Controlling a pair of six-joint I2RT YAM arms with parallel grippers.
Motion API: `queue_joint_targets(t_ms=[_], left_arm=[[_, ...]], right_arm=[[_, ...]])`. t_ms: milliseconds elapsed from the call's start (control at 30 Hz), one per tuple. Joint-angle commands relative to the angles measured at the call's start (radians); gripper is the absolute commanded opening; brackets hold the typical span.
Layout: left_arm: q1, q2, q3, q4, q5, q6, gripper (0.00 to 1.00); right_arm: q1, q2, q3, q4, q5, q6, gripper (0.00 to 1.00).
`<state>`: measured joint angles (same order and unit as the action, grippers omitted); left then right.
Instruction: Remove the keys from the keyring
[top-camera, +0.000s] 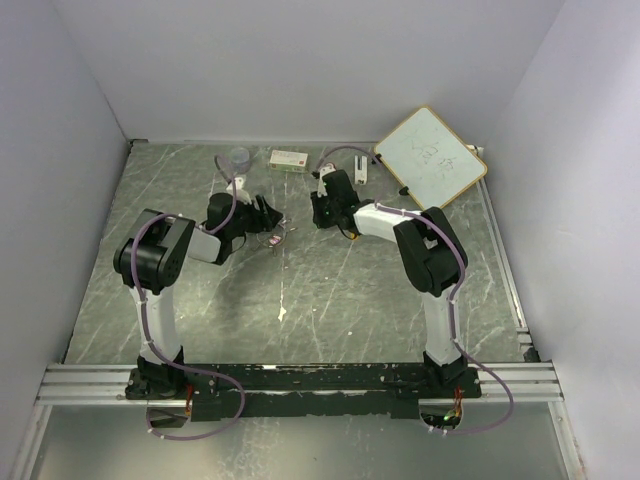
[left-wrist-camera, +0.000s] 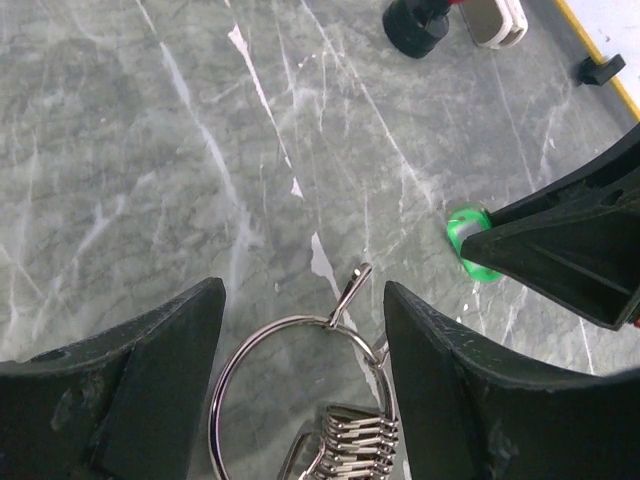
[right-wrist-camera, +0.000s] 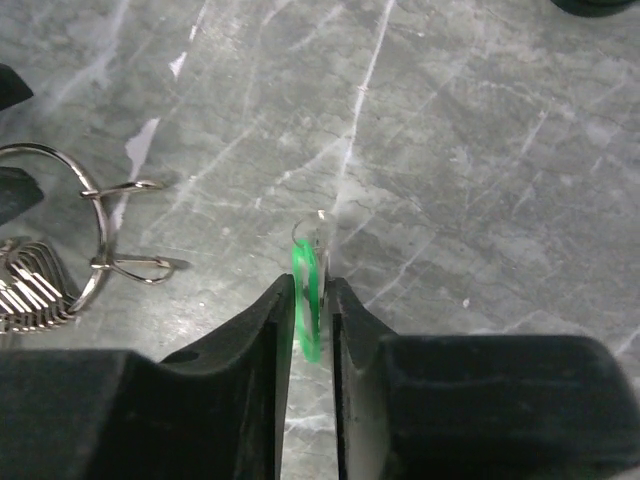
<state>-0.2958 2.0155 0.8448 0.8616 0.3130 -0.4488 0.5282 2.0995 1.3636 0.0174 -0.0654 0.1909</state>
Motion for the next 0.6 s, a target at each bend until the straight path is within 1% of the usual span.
queue_joint_targets(t_ms=[0,67,100,133,200,233,333,400,533,567], left_arm=[[0.012,-0.043,-0.026,0.004,-0.03,-0.006,0.76],[0.015,-0.058,-0.034,0.004,-0.026,-0.002,0.8],[0.016,-0.069,-0.039,0.005,-0.025,-0.001,0.84],[0.017,-0.082,-0.046,0.008,-0.026,0.002,0.85],[0.017,-0.109,-0.059,0.008,-0.034,0.014,0.96],[0.017,-0.124,-0.062,0.004,-0.04,0.02,0.97],[0.017,-0.167,-0.068,-0.023,-0.052,0.045,1.0],[0.017,-0.21,-0.081,-0.03,-0.064,0.057,1.0],[0.017,-0.296,-0.11,-0.053,-0.091,0.086,1.0],[0.017,-0.314,-0.113,-0.075,-0.104,0.125,1.0]], right_arm=[[-0.011,0.0,-0.01,0.004,0.041,-0.009,0.25],[-0.014,0.002,-0.006,-0.001,0.044,-0.014,0.36],[-0.013,0.001,-0.006,-0.002,0.047,-0.016,0.39],[-0.013,-0.001,-0.007,-0.002,0.05,-0.018,0.41],[-0.013,-0.01,-0.01,0.004,0.056,-0.019,0.47],[-0.013,-0.017,-0.011,0.005,0.059,-0.021,0.49],[-0.014,-0.041,-0.006,0.003,0.067,-0.029,0.49],[-0.014,-0.072,-0.014,0.008,0.077,-0.036,0.49],[-0.013,-0.192,-0.074,0.045,0.112,-0.038,0.5],[-0.014,-0.22,-0.092,0.055,0.121,-0.037,0.5]])
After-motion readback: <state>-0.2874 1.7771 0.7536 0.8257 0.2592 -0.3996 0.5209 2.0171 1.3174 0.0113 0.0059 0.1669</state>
